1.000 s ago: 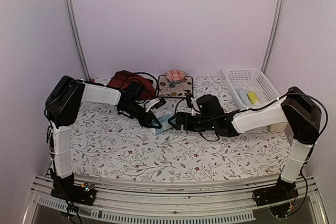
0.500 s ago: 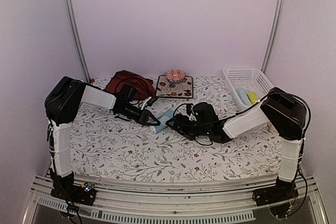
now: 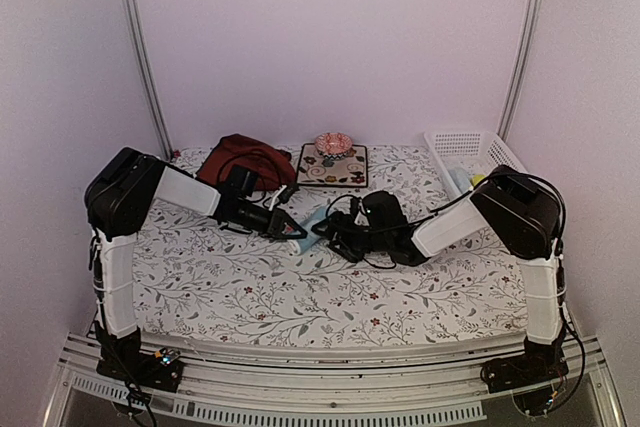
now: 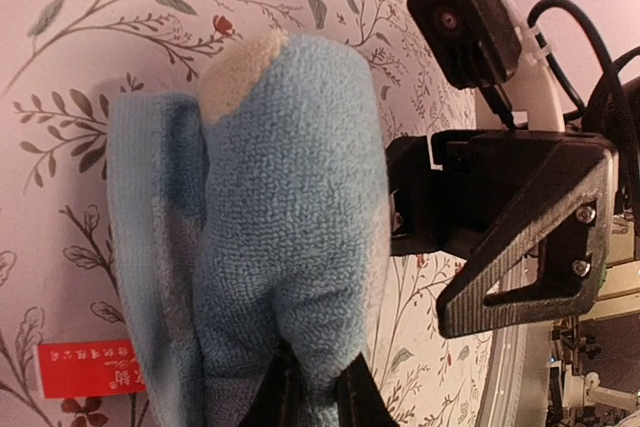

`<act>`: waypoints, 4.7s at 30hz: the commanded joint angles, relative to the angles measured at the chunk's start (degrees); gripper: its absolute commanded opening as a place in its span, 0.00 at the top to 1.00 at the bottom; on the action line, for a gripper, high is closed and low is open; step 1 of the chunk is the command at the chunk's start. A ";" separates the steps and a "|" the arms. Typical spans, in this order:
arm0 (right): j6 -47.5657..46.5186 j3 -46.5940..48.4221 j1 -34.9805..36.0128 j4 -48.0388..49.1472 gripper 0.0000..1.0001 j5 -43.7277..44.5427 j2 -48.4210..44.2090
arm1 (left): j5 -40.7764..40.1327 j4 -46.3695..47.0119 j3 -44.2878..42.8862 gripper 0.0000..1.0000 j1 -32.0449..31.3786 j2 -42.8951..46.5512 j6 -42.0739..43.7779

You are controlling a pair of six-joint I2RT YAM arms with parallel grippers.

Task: Roll the towels
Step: Roll the towel at the center of the board, then pick up the towel from the center of the board, then place the towel in the storage box.

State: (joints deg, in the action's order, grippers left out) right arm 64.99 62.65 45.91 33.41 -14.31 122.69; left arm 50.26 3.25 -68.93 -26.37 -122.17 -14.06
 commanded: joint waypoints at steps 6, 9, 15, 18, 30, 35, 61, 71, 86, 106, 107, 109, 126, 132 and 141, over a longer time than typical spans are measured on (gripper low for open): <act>2.90 5.38 -0.46 0.61 0.24 -4.67 5.56 | -1.43 0.18 1.19 1.00 -0.40 -2.12 -6.58; 3.08 6.13 -0.50 0.63 0.24 -4.31 6.24 | -0.03 1.12 1.33 1.00 0.06 -2.35 -8.04; 4.14 8.77 -0.97 0.95 0.25 -3.97 8.63 | 1.33 2.01 1.21 0.99 0.66 -3.11 -9.52; 4.50 9.51 -1.19 0.93 0.26 -3.34 9.75 | 2.08 2.01 1.25 0.98 0.70 -3.67 -9.85; 4.84 14.07 -1.59 -0.52 0.31 -4.97 15.23 | 4.91 4.74 2.39 0.96 1.93 -4.21 -11.77; 4.55 14.90 -1.59 -0.89 0.37 -5.25 15.90 | 5.20 4.00 1.84 0.95 2.02 -4.95 -11.20; -3.37 18.80 -3.31 -0.71 0.88 -7.03 16.16 | 6.11 -3.41 0.76 0.55 4.40 2.20 -1.52; -14.57 19.47 -6.60 -11.40 0.92 -11.08 5.25 | 0.96 -10.43 -1.57 0.51 8.04 14.71 6.68; -42.91 21.99 -15.17 -47.63 0.91 -9.12 -18.86 | 0.19 -17.47 1.31 0.51 9.75 14.86 16.64; -55.09 16.33 -34.75 -63.89 0.88 21.87 -34.11 | 2.04 -17.63 3.66 0.51 9.53 14.20 18.11; -55.35 16.31 -34.76 -64.21 0.88 23.19 -33.44 | 2.03 -17.50 3.77 0.51 9.50 14.09 18.17; -55.87 16.19 -34.85 -64.31 0.87 25.55 -31.99 | 2.20 -17.48 3.73 0.51 9.43 13.70 18.20; -59.50 21.63 -34.95 -64.92 0.92 8.71 -17.79 | 3.26 -17.49 3.37 0.51 9.26 11.15 18.40; -59.39 22.14 -34.52 -63.34 0.92 0.83 -15.25 | 3.53 -17.84 2.97 0.51 9.36 10.40 18.44; -57.35 24.81 -33.89 -58.74 0.92 -10.29 -11.12 | 3.76 -18.00 2.36 0.51 9.33 8.52 18.46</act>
State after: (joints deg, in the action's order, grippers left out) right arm 6.61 84.51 10.81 -27.35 -16.23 108.33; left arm 53.15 -14.46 -65.63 -16.86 -111.15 3.46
